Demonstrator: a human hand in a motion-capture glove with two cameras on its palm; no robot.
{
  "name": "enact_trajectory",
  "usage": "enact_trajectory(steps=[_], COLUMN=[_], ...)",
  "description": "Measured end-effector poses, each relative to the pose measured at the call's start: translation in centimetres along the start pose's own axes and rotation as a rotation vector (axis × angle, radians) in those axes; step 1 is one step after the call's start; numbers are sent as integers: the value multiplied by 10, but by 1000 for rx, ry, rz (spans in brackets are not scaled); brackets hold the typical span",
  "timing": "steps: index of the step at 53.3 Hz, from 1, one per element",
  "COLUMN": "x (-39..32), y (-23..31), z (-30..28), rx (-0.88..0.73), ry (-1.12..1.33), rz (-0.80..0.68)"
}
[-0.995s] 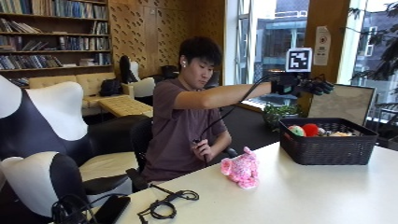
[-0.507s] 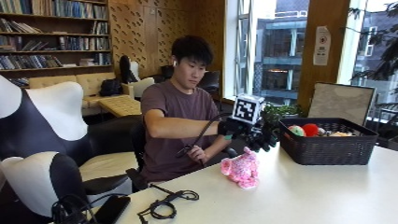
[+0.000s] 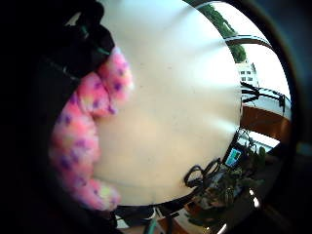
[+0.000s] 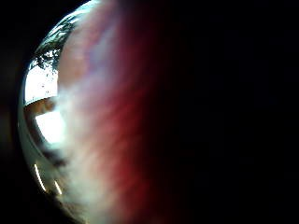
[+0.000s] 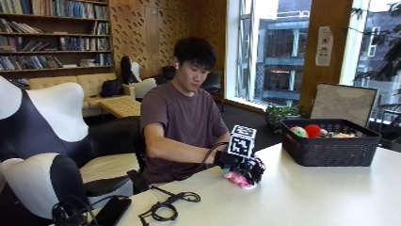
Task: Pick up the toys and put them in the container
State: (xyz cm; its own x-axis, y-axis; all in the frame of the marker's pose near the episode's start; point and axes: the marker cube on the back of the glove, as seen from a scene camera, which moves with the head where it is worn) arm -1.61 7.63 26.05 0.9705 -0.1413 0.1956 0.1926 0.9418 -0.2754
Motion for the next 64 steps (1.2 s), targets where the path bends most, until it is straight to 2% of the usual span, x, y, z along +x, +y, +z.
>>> enact_trajectory(steps=[13, 23, 31, 42, 48, 53, 60, 64], x=[-1, -1, -18, -44, -66, -68, -125, -171], y=[-17, -38, -55, -87, -111, -135, -174, -186], z=[-2, -29, -89, -197, -249, -273, -298, -306], rx=[53, -60, -50, 46, 129, 181, 271, 293], ry=[8, -121, -108, -56, 58, 245, 146, -45], rz=[-51, -69, -68, -64, -56, 60, 58, -94])
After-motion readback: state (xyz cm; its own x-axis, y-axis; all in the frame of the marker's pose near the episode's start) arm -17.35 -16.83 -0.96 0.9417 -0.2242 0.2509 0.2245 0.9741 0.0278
